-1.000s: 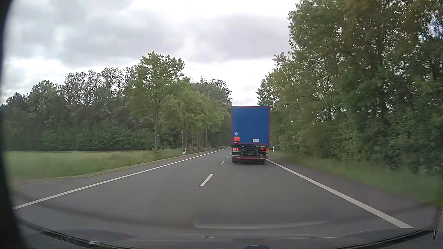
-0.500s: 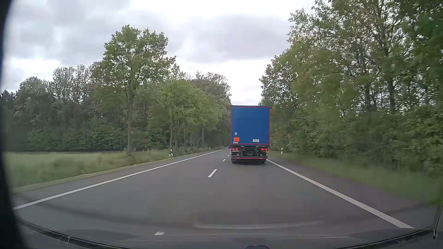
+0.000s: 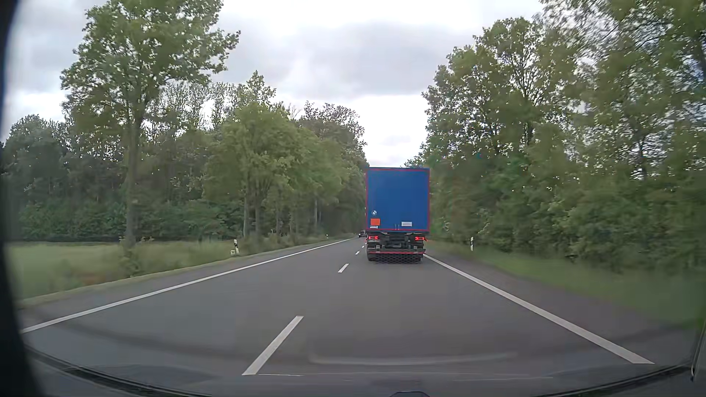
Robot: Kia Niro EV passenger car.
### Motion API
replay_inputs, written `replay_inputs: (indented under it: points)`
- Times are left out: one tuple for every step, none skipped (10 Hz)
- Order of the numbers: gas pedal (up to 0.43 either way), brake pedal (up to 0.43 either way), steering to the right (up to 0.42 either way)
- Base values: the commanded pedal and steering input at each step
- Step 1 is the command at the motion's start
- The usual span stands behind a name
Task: Follow the waypoints while adhering to traffic rules and regulations
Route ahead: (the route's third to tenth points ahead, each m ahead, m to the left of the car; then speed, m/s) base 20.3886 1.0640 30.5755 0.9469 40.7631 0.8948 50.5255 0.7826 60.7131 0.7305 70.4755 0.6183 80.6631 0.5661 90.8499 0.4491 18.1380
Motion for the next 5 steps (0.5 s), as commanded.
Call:
replay_inputs:
  points:
    - [0.039,0.000,0.002]
    - [0.039,0.000,0.002]
    - [0.039,0.000,0.001]
    - [0.039,0.000,0.000]
    - [0.039,0.000,0.000]
